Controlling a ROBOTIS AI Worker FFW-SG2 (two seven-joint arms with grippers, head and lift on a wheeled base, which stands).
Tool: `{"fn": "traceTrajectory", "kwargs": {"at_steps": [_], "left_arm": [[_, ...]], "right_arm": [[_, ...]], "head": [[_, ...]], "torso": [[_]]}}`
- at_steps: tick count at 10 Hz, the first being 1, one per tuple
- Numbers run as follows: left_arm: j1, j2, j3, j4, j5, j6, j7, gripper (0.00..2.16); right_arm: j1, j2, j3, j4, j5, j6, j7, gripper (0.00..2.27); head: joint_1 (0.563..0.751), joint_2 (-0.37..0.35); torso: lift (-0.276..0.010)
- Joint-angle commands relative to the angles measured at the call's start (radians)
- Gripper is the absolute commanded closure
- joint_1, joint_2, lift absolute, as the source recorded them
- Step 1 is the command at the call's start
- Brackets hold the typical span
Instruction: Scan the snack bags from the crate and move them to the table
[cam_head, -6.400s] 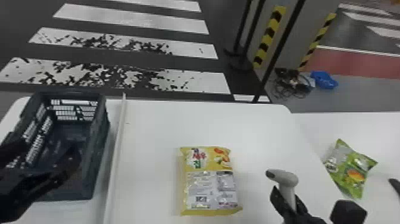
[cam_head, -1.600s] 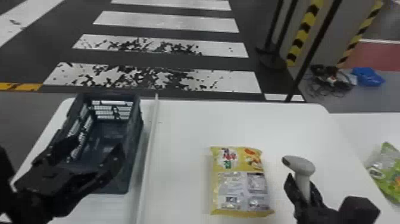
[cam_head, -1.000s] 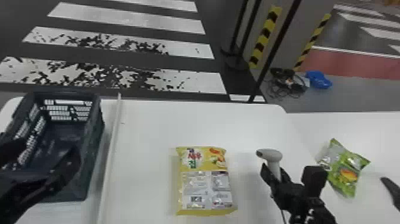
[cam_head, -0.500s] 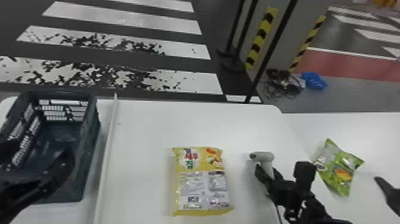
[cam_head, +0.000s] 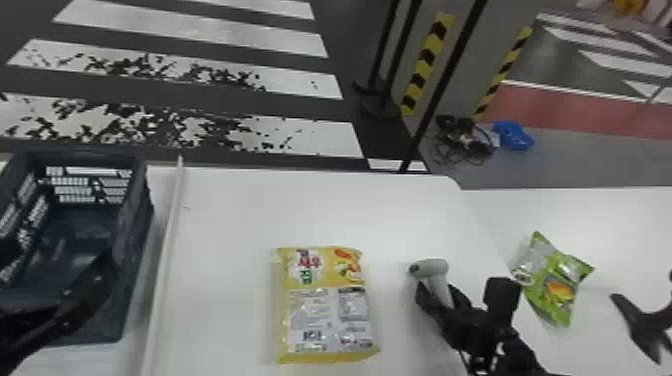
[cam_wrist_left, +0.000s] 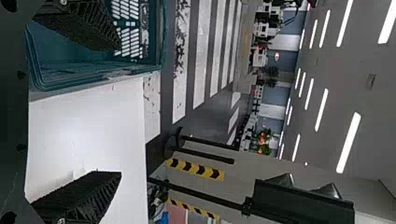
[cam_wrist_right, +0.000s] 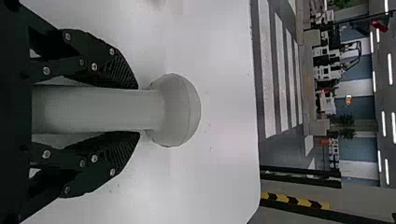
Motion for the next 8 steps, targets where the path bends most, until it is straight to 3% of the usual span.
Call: {"fn": "traceTrajectory", "kwargs": {"at_steps": [1, 3, 5, 8], "left_arm": [[-0.001, -0.002, -0.001, 0.000, -0.002, 0.000, 0.000, 0.04], [-0.008, -0.002, -0.003, 0.001, -0.002, 0.003, 0.000, 0.04], [-0.009, -0.001, -0.003, 0.006, 0.000, 0.003, 0.000, 0.04], [-0.021, 0.002, -0.003, 0.018, 0.006, 0.003, -0.005, 0.04]], "right_arm": [[0.029, 0.001, -0.006, -0.053, 0.000, -0.005, -0.005, 0.00], [0.070, 0.009, -0.009, -0.142, 0.000, 0.013, -0.030, 0.00], [0.167, 0.021, -0.003, -0.315, -0.008, 0.032, -0.088, 0.00], [0.262, 0.065, 0.029, -0.475, -0.028, 0.081, -0.129, 0.03]], "head": [[0.695, -0.291], [0.695, -0.291], [0.695, -0.290], [0.695, -0.255]], "torso": [[-0.095], [-0.095], [-0.095], [-0.095]]}}
